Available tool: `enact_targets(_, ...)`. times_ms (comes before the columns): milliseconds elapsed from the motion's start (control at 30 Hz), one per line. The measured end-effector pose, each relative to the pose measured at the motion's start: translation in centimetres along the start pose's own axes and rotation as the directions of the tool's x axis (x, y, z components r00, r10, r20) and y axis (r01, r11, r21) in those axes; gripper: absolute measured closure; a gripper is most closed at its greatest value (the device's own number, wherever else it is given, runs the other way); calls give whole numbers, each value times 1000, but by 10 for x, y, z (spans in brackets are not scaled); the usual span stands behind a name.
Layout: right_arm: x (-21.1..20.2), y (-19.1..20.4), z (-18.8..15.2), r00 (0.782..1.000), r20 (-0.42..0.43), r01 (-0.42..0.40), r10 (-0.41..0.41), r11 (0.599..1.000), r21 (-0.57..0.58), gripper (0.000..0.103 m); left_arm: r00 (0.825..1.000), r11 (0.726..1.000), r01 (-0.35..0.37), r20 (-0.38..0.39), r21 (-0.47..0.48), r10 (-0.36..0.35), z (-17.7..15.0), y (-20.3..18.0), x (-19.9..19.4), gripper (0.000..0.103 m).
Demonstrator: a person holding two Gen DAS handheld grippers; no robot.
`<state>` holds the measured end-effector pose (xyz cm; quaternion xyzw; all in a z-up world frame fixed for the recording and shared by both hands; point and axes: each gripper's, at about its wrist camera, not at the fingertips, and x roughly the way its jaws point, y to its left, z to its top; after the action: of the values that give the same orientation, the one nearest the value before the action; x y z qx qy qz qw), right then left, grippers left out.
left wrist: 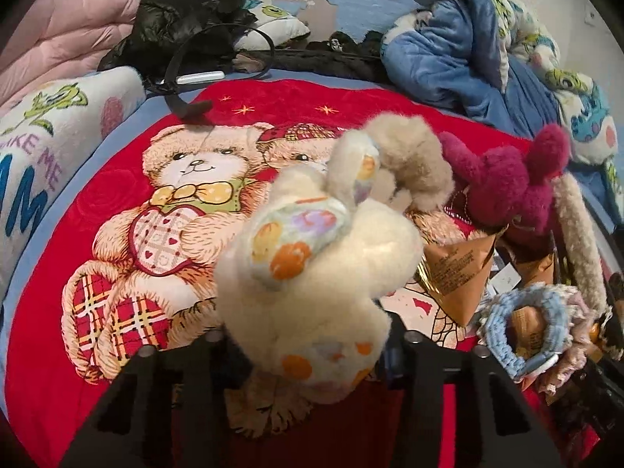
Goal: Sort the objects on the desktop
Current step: 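Lift the bunny with the left tool while the right tool grasps the brown triangular candy packet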
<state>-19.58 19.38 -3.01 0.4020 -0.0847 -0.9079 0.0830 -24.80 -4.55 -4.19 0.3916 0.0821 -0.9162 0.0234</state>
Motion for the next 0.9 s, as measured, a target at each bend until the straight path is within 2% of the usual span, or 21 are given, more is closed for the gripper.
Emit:
enact_targets(133,-6,1,-1,1000,7,-10,10,1000,16,75,1000,999,19,16,-39,-18,0,8,-4,67)
enact_targets(267,-15,2,-1,1000,21,-20,19,1000,21,75,999,996,40,23,-82,-39,-2,15,-10,68)
enact_targets(533,-26,1,-1,998,41,-43,42,998,37,75,998,997,19,58,-72,-15,-3,13,-25,68)
enact_targets(900,-36,-1,1,996,64,-68,64,996,56,75,995,998,53,91,-24,-50,-4,-7,-52,68)
